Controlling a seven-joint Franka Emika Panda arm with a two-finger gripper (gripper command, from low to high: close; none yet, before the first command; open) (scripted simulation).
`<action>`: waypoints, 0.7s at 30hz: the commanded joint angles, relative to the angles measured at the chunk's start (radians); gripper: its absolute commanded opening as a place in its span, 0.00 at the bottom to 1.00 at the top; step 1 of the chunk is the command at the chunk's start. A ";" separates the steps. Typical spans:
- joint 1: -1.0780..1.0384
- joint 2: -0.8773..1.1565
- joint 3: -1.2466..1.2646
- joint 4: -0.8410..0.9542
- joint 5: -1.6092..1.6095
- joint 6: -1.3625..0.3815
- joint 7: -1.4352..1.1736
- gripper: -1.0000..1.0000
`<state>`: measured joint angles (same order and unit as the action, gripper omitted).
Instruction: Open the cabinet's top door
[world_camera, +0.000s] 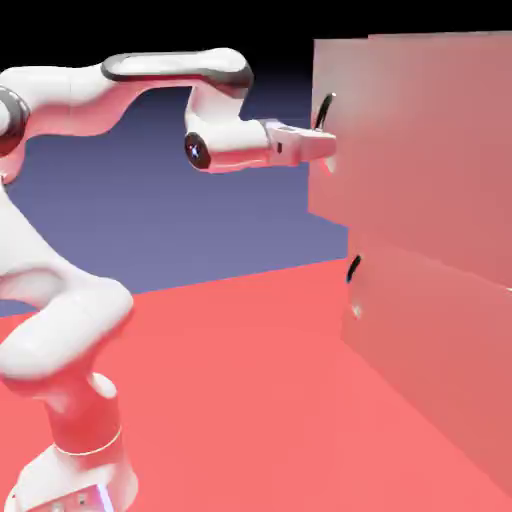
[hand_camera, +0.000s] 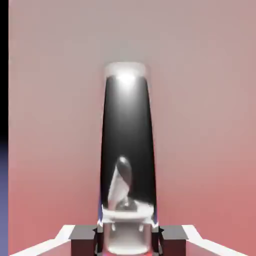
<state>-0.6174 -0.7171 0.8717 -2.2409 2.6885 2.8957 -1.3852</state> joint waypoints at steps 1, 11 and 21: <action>0.036 -0.007 -0.030 -0.024 -0.022 -0.010 0.012 0.00; 0.399 -0.150 -0.360 -0.290 -0.327 -0.119 0.171 0.00; 0.644 -0.396 -0.670 -0.526 -0.760 -0.228 0.402 0.00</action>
<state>0.0264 -1.1135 0.2019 -2.7669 1.9261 2.6665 -0.9830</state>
